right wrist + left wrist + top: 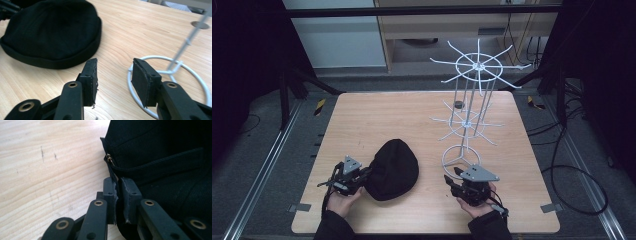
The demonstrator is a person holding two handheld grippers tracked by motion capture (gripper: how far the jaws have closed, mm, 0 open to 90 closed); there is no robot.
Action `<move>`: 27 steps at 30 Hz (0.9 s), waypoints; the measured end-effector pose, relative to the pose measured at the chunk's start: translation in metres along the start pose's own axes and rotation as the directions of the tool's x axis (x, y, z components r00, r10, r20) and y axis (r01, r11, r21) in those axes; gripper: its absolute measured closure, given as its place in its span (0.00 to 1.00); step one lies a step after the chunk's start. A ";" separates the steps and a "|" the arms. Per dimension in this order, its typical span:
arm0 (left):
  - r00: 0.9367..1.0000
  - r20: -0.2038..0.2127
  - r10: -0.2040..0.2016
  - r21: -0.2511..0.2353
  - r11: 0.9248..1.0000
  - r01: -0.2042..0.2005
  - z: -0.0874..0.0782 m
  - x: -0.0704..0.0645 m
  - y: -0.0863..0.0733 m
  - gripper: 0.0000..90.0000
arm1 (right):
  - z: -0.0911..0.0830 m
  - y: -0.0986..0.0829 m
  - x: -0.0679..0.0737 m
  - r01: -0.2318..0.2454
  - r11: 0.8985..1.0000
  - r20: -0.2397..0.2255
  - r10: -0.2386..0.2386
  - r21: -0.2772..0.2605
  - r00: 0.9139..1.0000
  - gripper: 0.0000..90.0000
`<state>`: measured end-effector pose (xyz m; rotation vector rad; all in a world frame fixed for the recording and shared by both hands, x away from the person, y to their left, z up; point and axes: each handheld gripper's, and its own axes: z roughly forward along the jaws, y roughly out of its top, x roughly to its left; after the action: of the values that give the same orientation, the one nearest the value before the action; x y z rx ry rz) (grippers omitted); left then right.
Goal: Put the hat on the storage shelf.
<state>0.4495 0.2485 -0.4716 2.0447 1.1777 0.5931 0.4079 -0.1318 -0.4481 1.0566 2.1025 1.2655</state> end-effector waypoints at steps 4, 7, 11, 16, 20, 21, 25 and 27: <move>1.000 -0.019 0.000 0.029 1.000 0.001 0.003 0.002 -0.002 0.86 | -0.007 -0.005 -0.011 -0.025 1.000 0.039 0.025 0.001 0.999 0.59; 0.999 -0.039 -0.023 0.024 0.999 0.024 0.002 0.007 -0.002 0.77 | -0.012 -0.009 -0.022 -0.040 0.999 0.079 0.039 0.007 0.996 0.58; 0.997 -0.024 -0.071 -0.020 0.997 0.071 -0.009 0.010 0.003 0.70 | -0.017 -0.013 -0.036 -0.060 0.998 0.121 0.059 0.007 0.991 0.57; 0.996 0.013 -0.091 -0.091 0.992 0.092 -0.026 0.005 0.014 0.60 | -0.028 -0.022 -0.059 -0.099 0.995 0.195 0.094 0.013 0.976 0.55; 0.995 0.048 -0.090 -0.134 0.986 0.096 -0.038 0.000 0.024 0.58 | -0.032 -0.027 -0.068 -0.115 0.993 0.217 0.108 0.017 0.970 0.55; 0.995 0.055 -0.087 -0.143 0.985 0.094 -0.041 -0.002 0.027 0.57 | -0.033 -0.028 -0.073 -0.121 0.992 0.226 0.114 0.020 0.968 0.54; 0.994 0.080 -0.069 -0.163 0.983 0.081 -0.048 -0.008 0.038 0.55 | -0.037 -0.035 -0.086 -0.135 0.990 0.252 0.123 0.029 0.960 0.52; 0.994 0.091 -0.058 -0.166 0.984 0.072 -0.049 -0.011 0.044 0.55 | -0.038 -0.037 -0.090 -0.142 0.989 0.265 0.129 0.030 0.955 0.51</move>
<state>0.4351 0.2400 -0.4065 1.8632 1.1014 0.5483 0.4205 -0.2343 -0.4632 1.3323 1.8950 1.0715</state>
